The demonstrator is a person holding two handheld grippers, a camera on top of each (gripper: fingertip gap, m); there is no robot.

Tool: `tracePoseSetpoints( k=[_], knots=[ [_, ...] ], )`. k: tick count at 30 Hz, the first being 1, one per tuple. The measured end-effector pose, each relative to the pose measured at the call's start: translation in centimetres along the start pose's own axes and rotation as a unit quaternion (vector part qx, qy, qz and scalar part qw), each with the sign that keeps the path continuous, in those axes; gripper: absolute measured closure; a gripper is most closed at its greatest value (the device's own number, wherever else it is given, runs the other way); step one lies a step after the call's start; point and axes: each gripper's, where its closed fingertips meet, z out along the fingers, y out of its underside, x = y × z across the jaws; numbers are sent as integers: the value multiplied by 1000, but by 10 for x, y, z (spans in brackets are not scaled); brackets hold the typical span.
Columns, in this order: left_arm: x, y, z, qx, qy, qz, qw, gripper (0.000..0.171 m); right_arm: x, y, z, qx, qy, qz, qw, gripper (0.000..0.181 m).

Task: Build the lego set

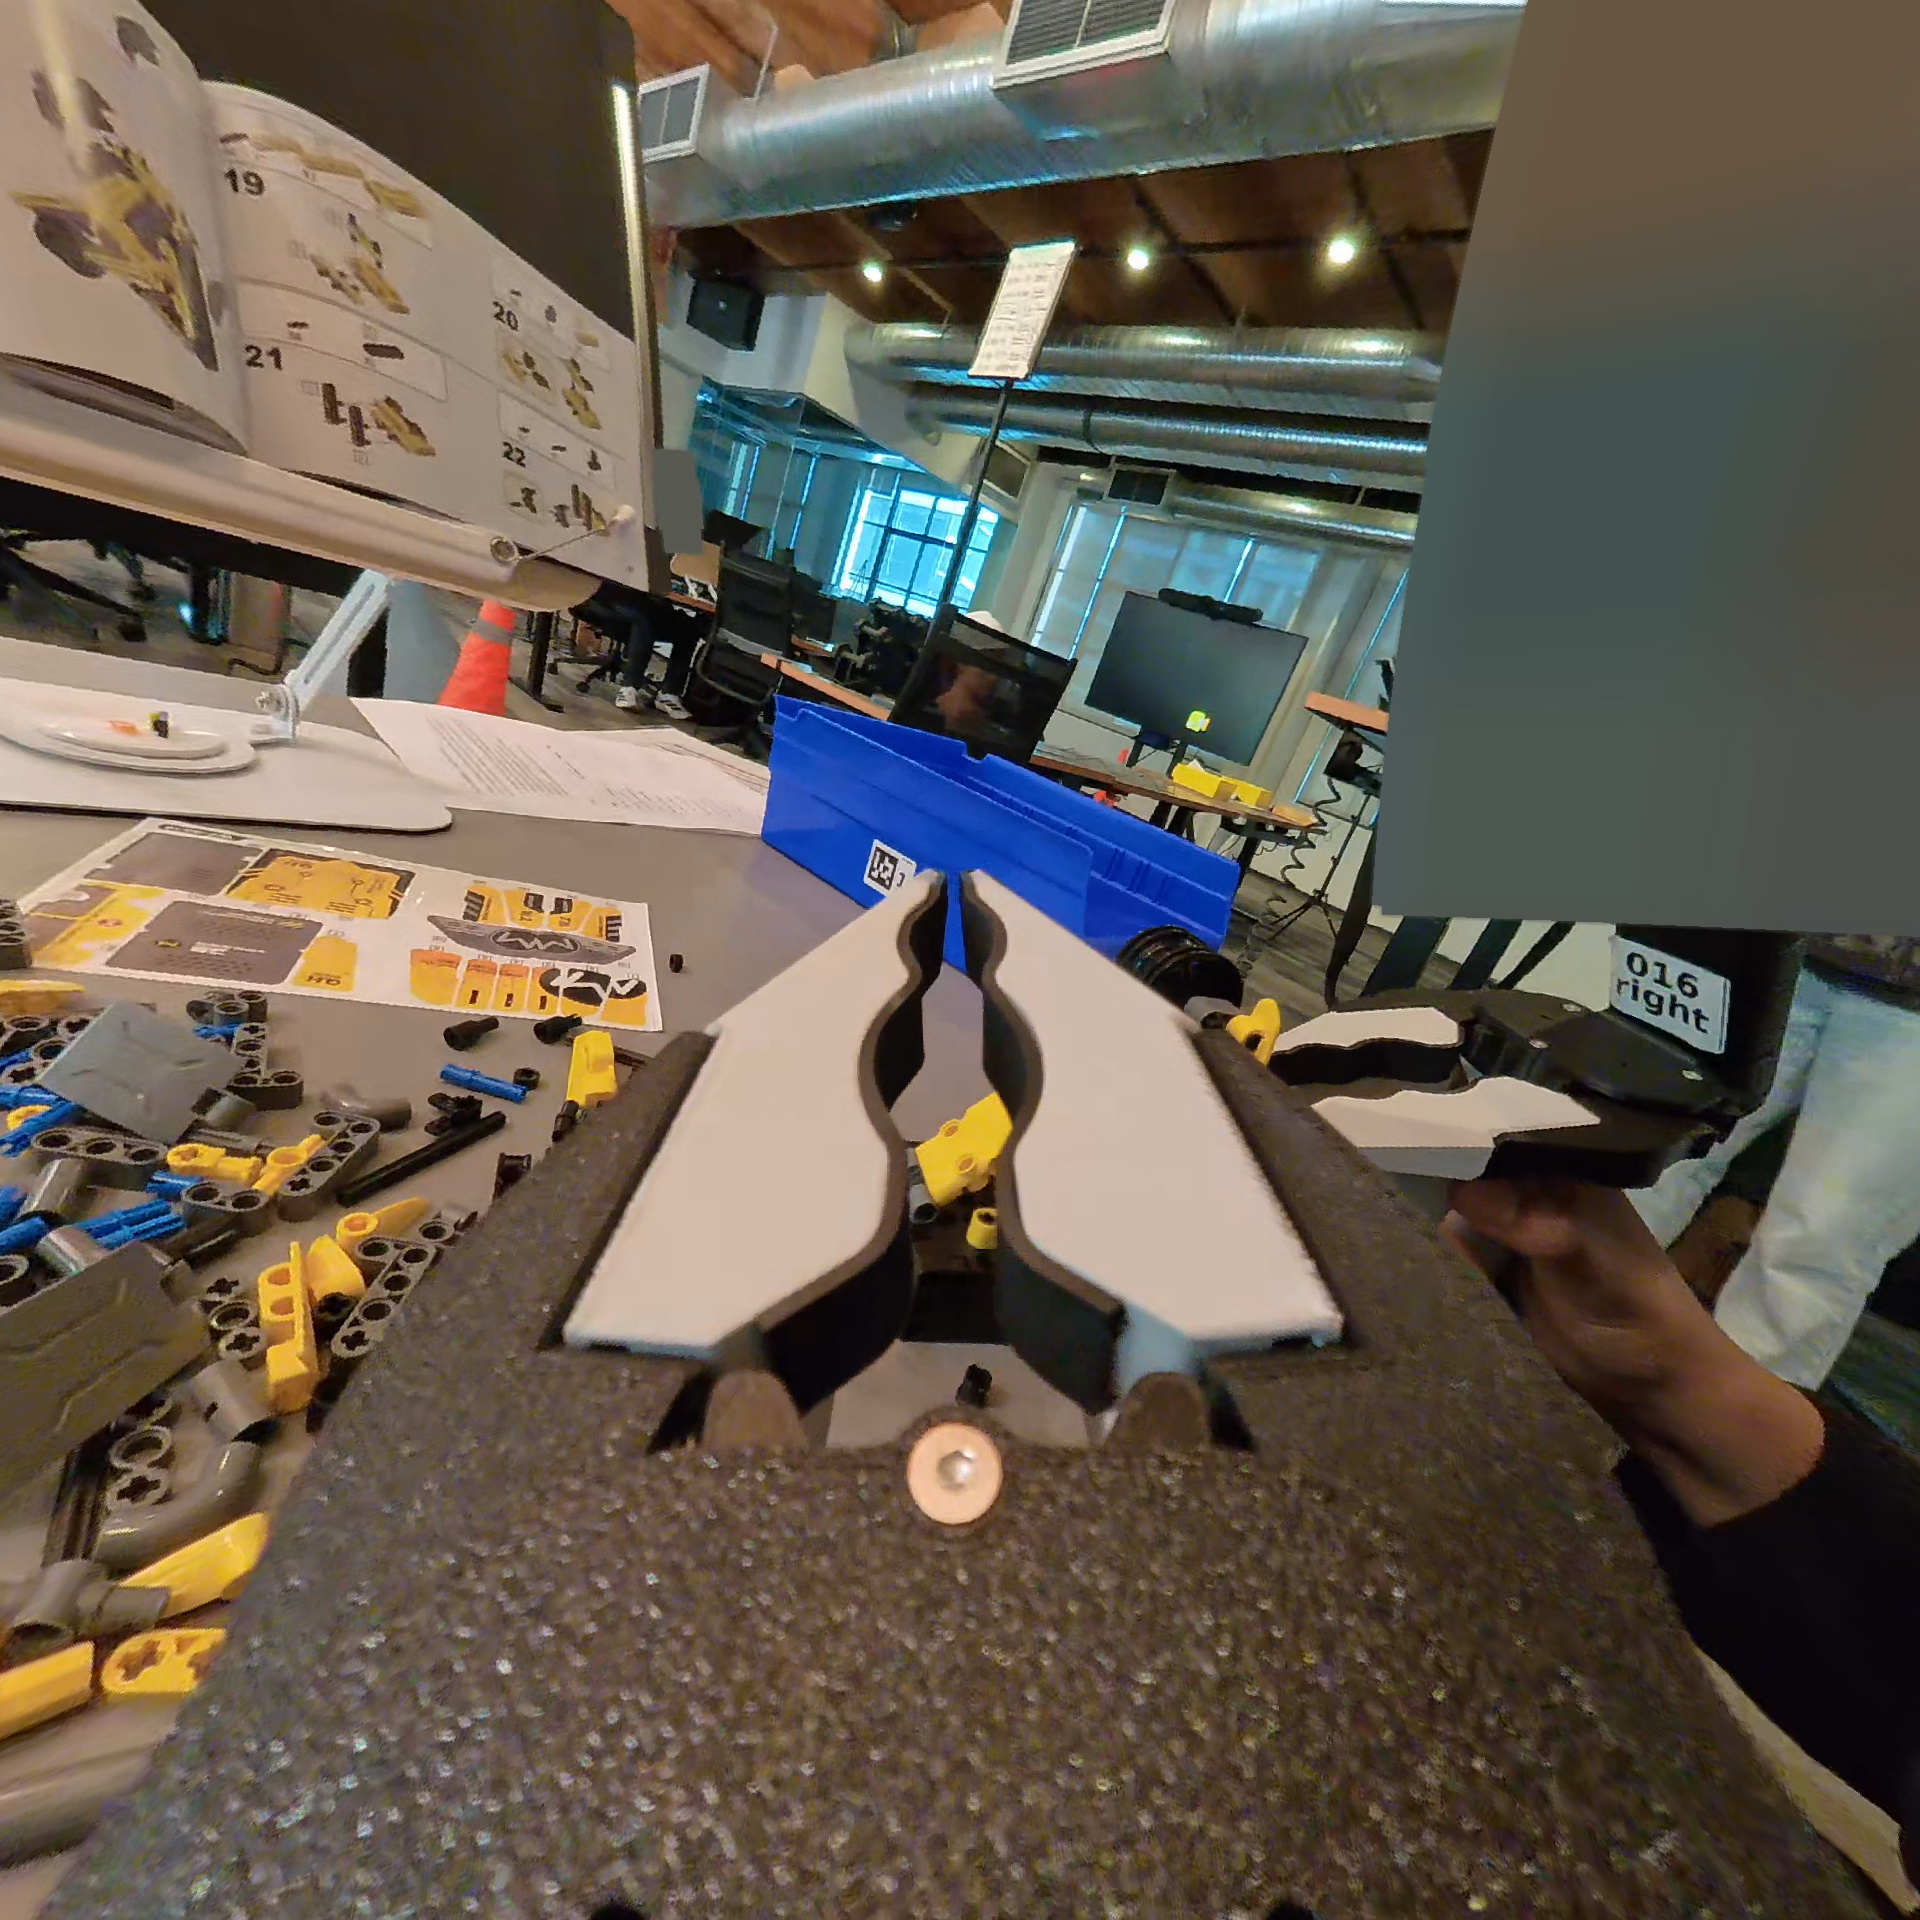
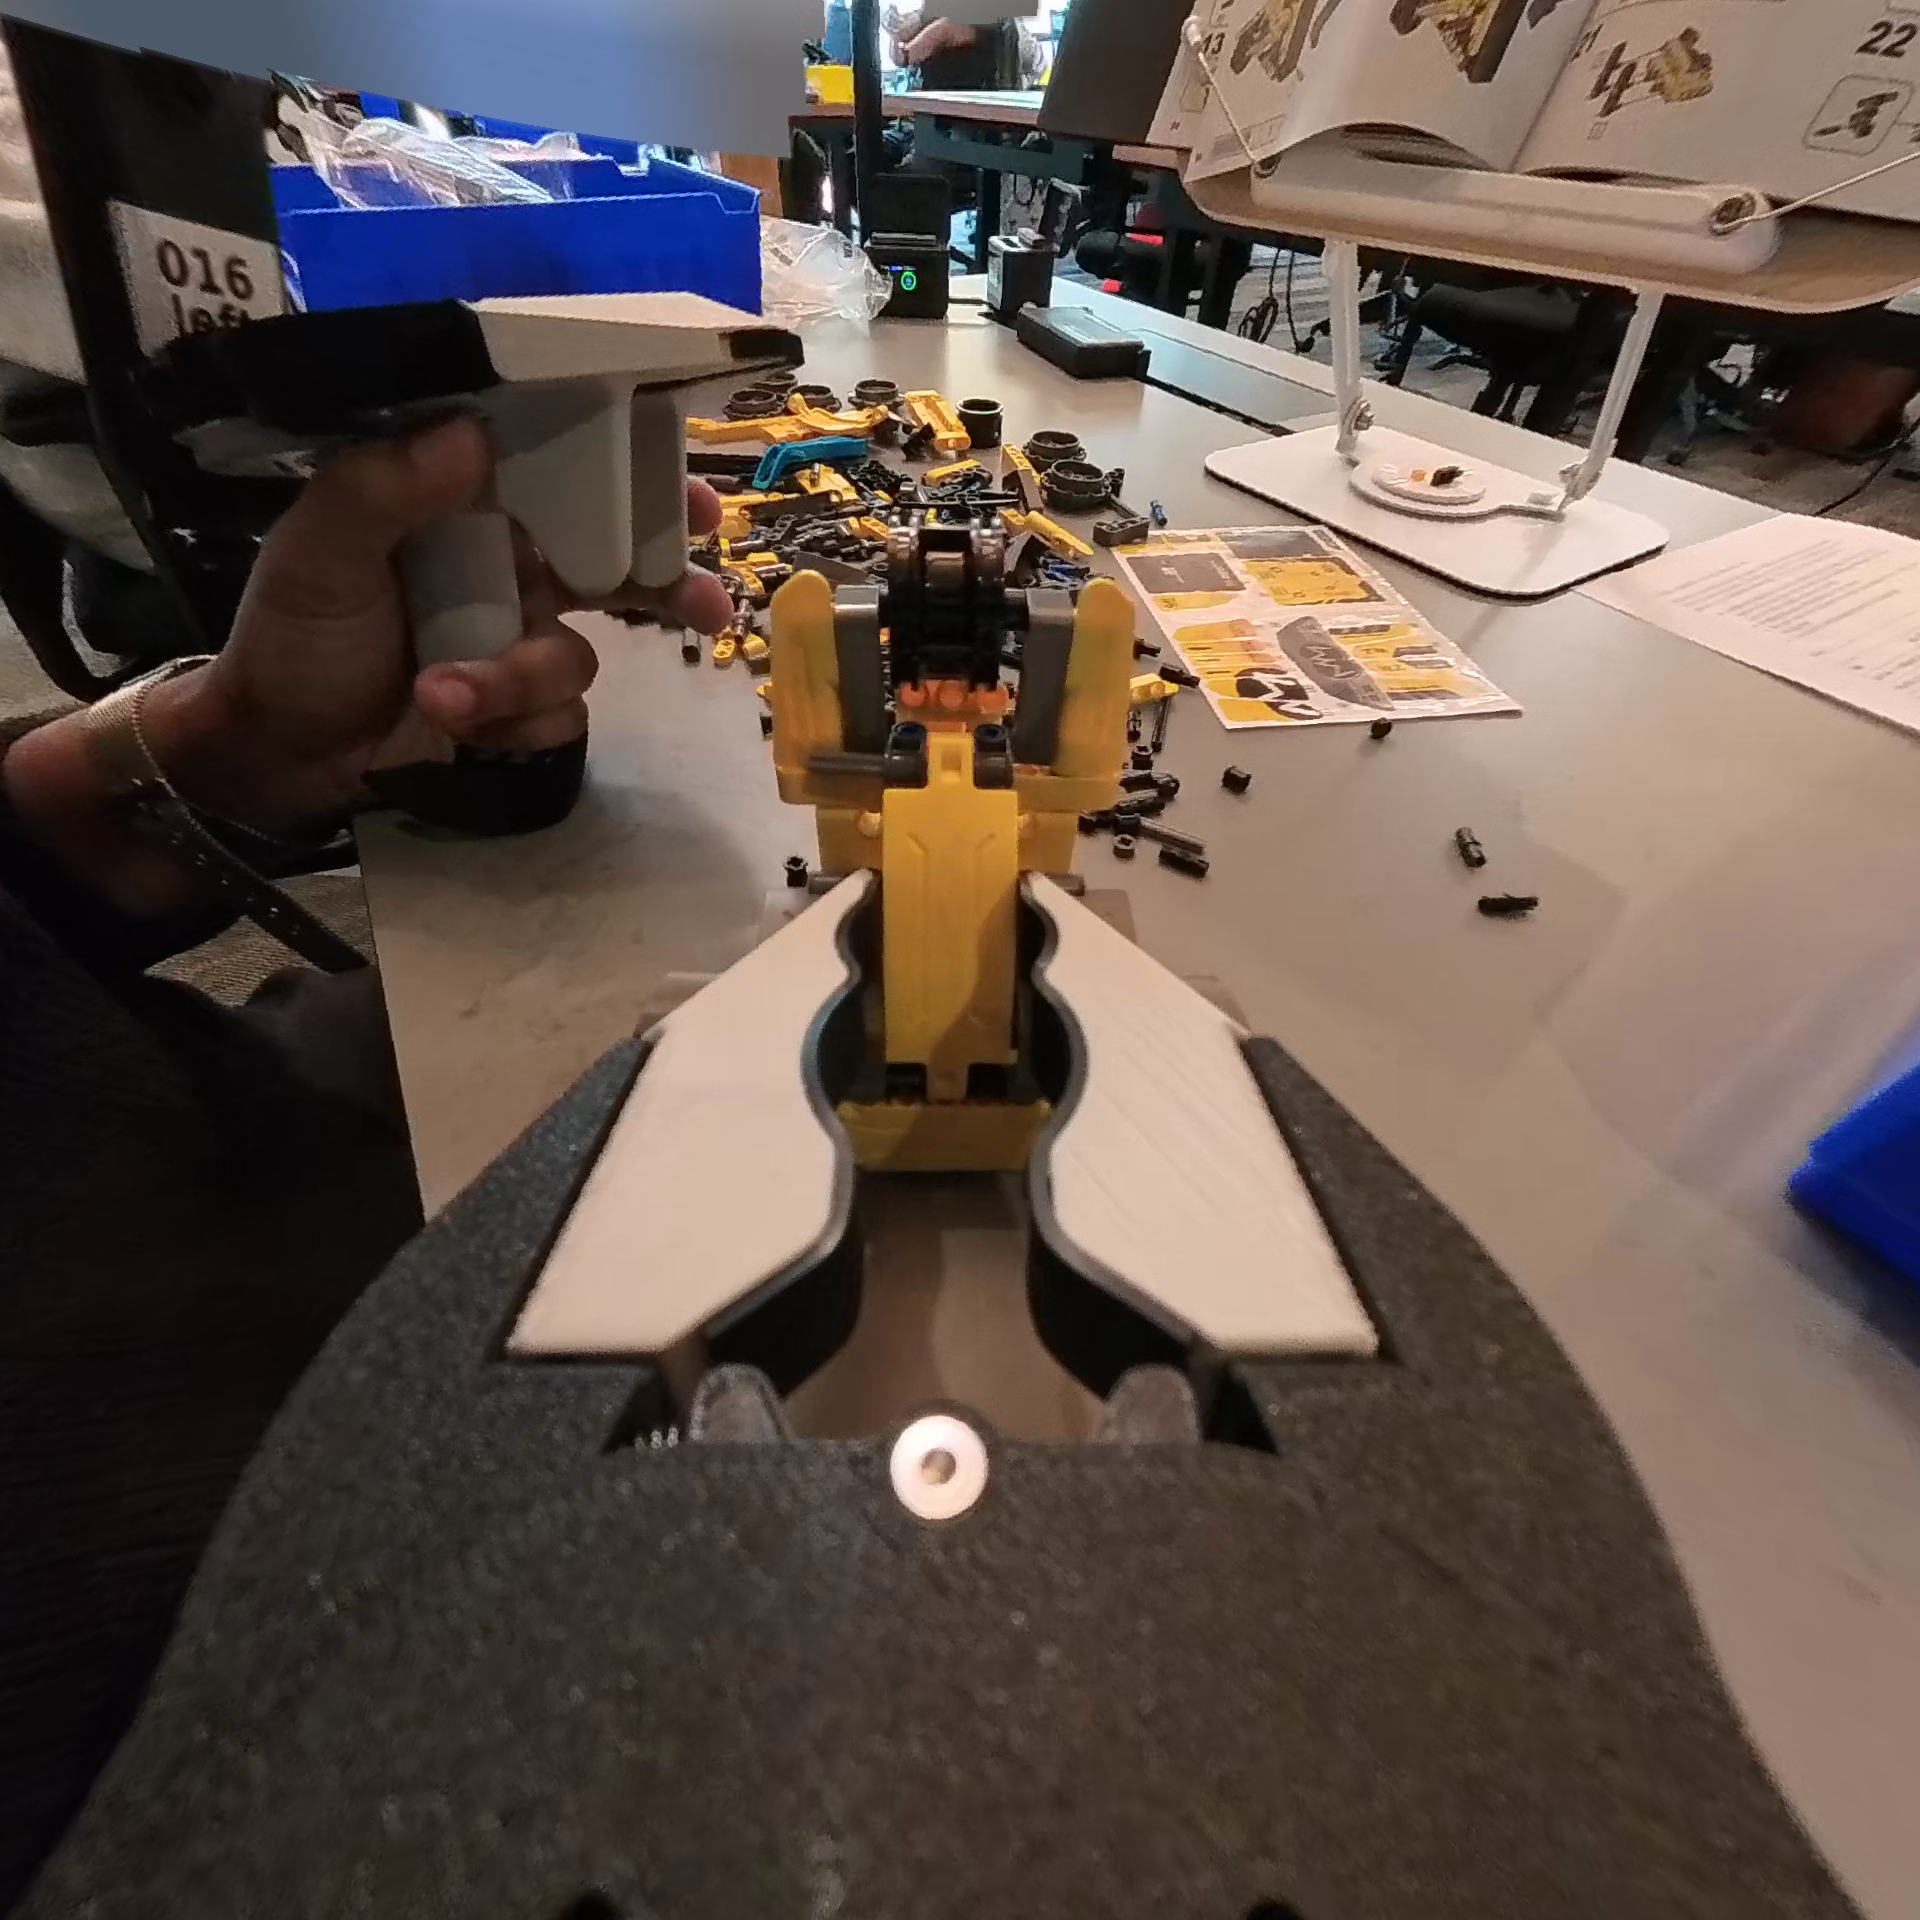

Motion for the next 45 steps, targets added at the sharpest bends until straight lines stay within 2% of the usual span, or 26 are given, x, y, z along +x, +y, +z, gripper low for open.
tracePoseSetpoints(
  k=[45],
  knots=[
    [1,-3,-1,15,8,-11,1000,166,0,0,-1,2,-2,3,1000,157]
  ],
)
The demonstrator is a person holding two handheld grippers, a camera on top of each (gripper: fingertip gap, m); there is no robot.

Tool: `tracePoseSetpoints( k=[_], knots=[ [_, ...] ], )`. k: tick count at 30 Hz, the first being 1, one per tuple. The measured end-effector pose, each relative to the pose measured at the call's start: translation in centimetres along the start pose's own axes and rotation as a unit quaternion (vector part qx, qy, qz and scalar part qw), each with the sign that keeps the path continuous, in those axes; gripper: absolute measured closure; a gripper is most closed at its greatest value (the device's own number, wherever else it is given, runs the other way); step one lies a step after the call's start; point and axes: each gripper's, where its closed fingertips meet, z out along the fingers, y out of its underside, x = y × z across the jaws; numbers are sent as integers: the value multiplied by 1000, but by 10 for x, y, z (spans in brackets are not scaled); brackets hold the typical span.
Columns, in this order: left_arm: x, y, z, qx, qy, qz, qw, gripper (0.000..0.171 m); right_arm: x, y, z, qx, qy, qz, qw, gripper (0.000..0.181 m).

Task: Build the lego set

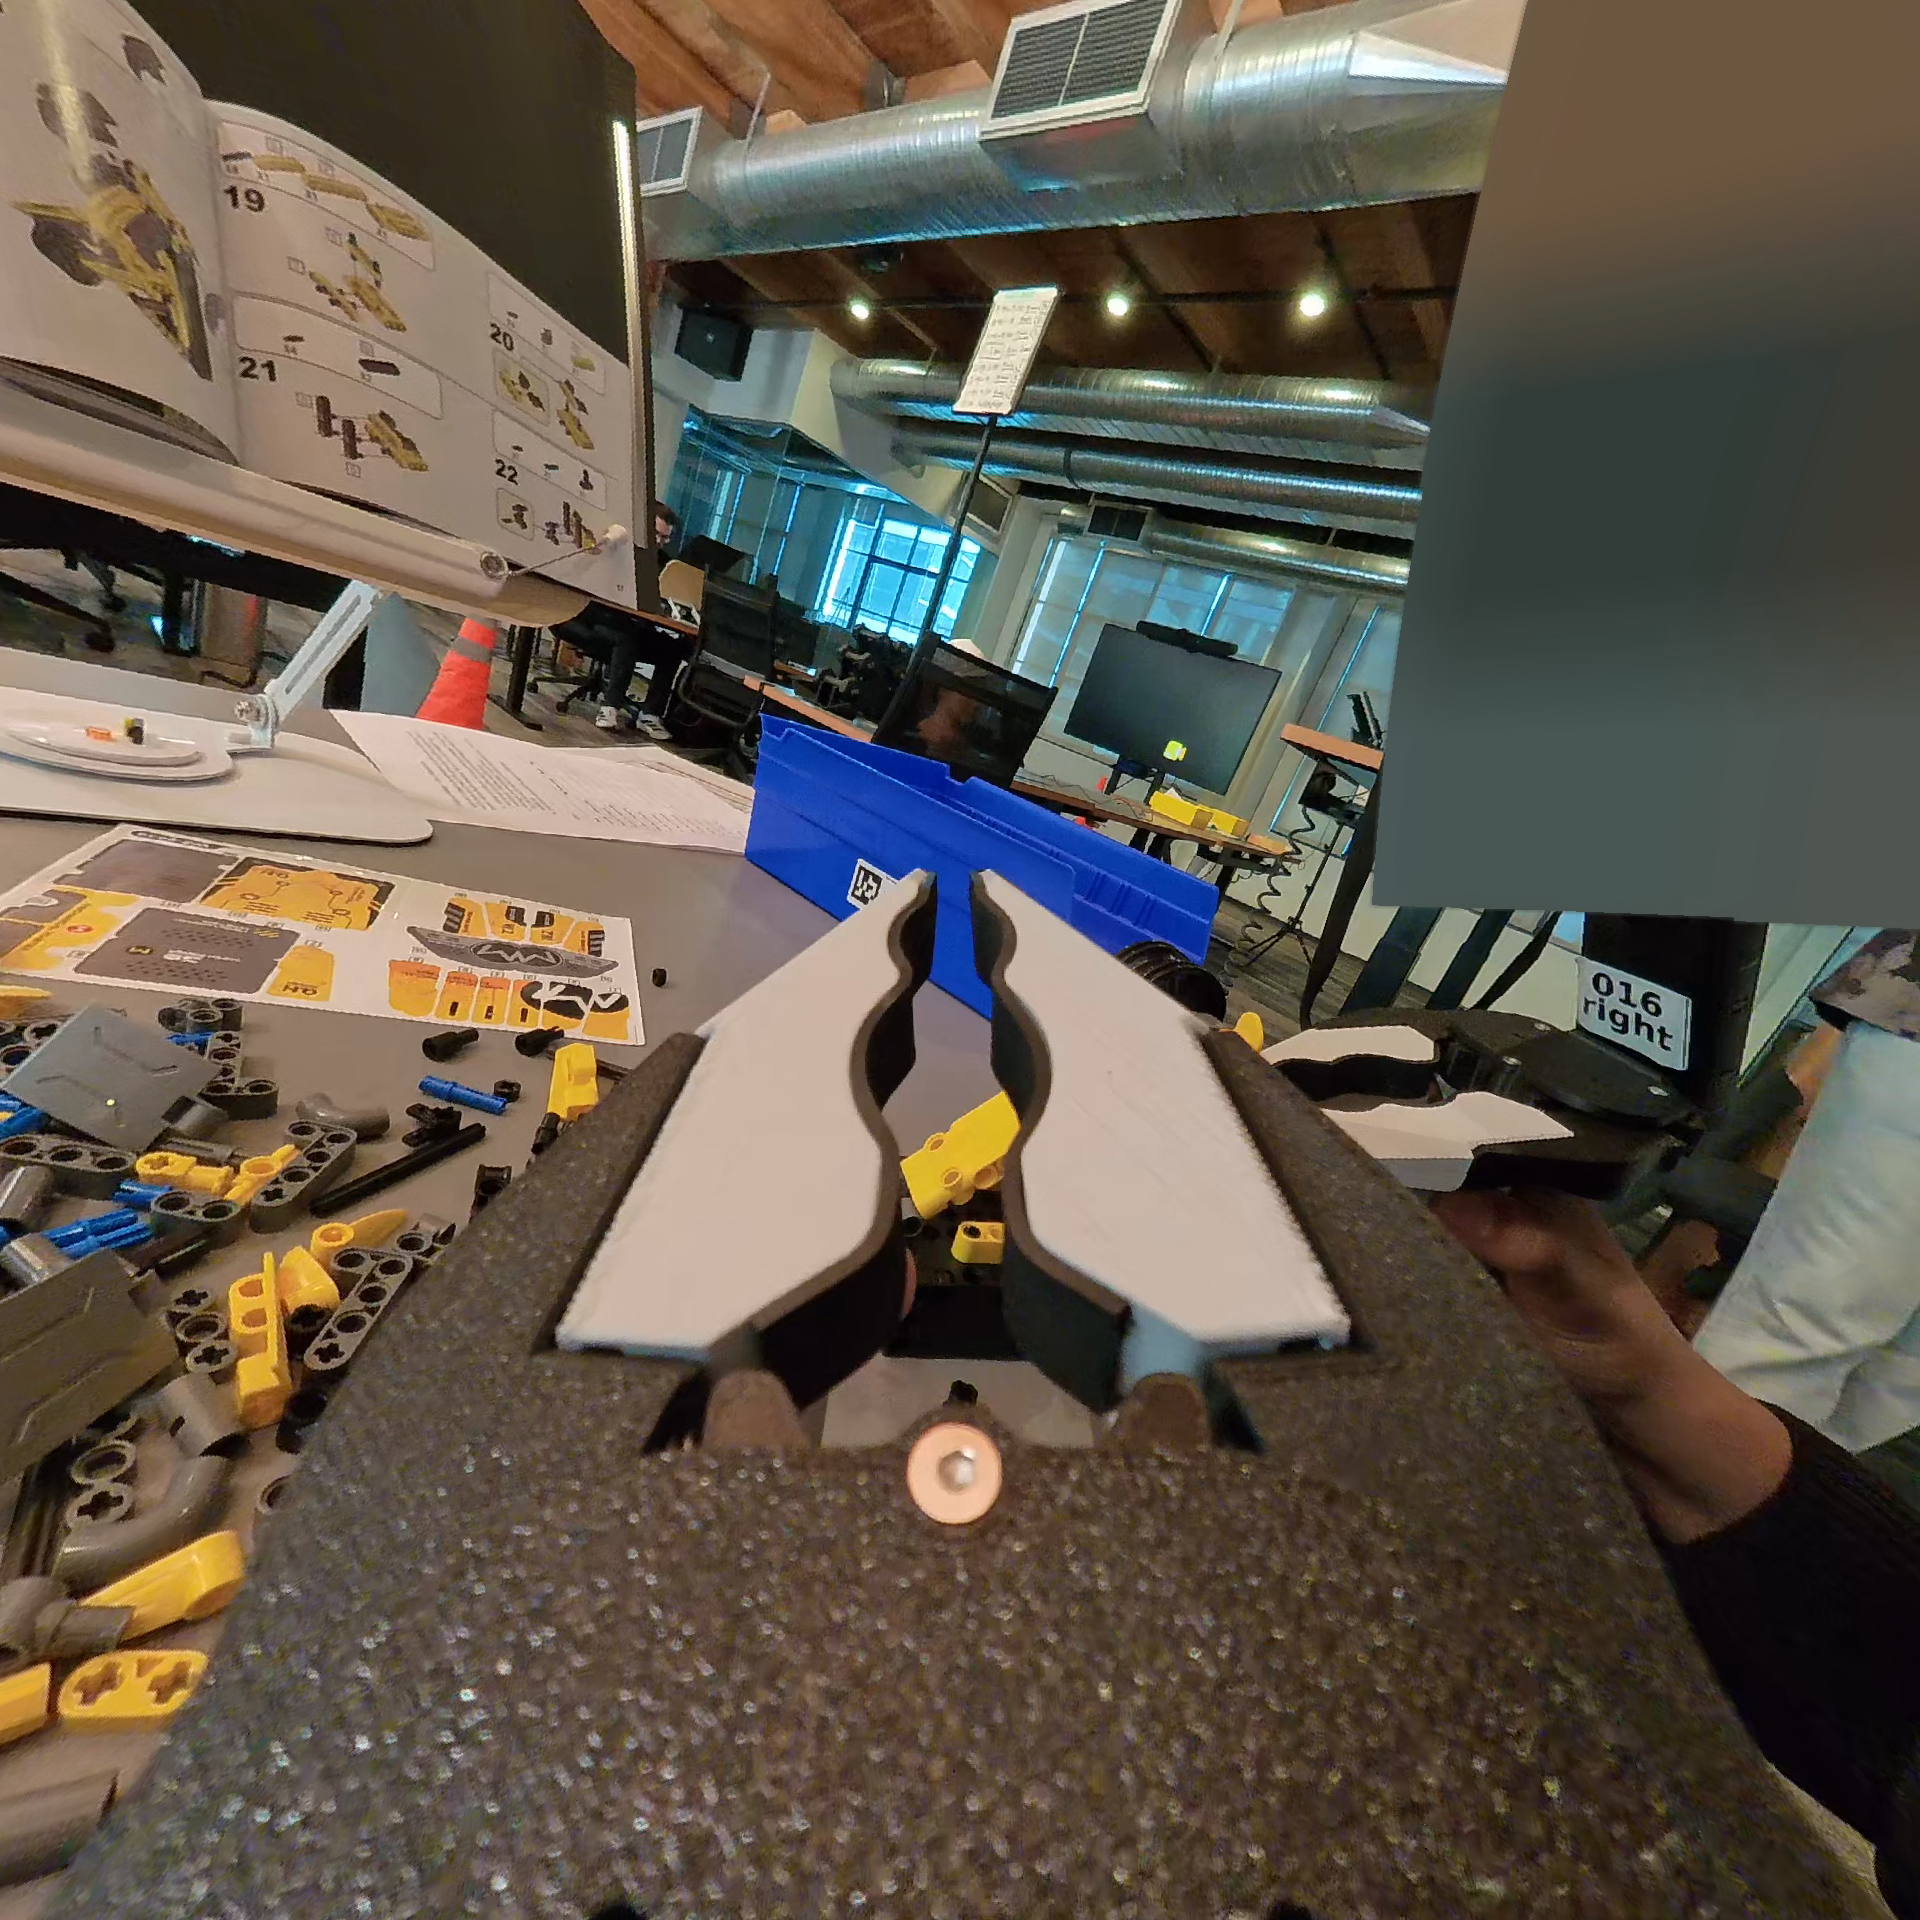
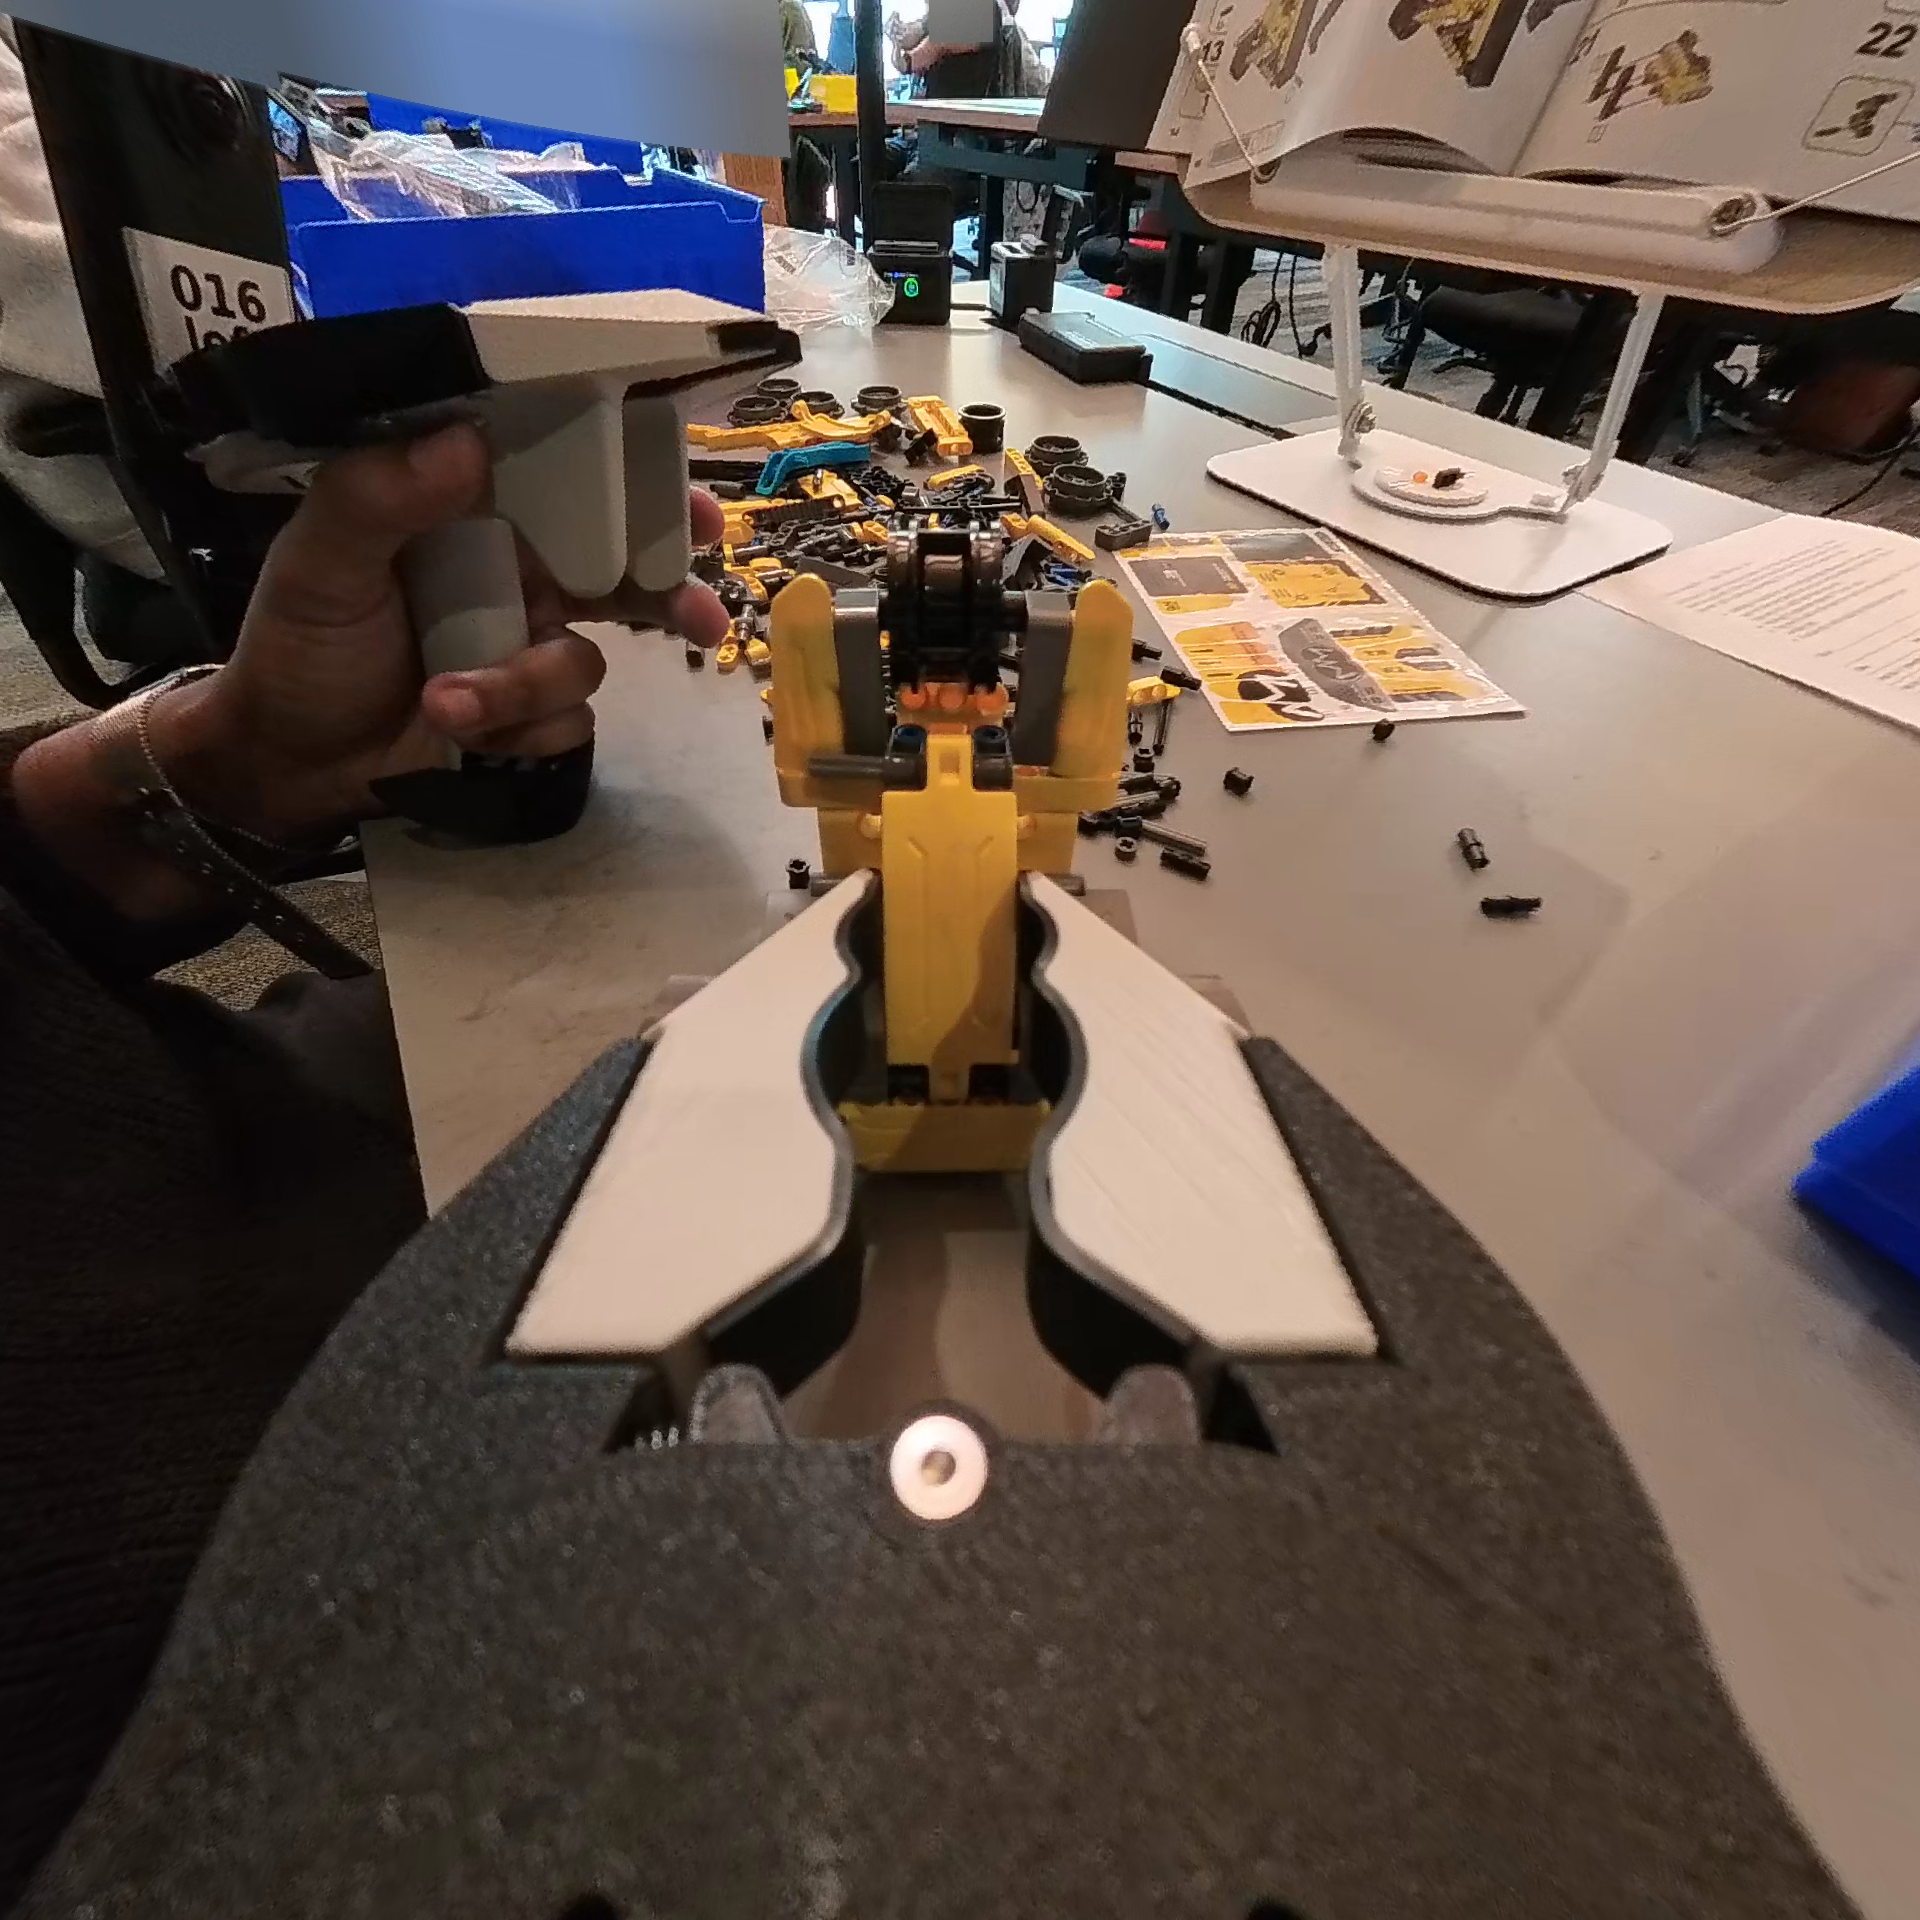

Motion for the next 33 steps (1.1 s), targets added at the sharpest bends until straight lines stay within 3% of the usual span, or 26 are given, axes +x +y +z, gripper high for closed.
tracePoseSetpoints(
  k=[17,33],
  knots=[
    [3,-1,-1,5,9,3,1000,166,10,1,0,-3,29,12,1000,157],
    [17,1,0,4,33,30,999,166,9,4,3,-19,63,-34,997,157]
  ],
)
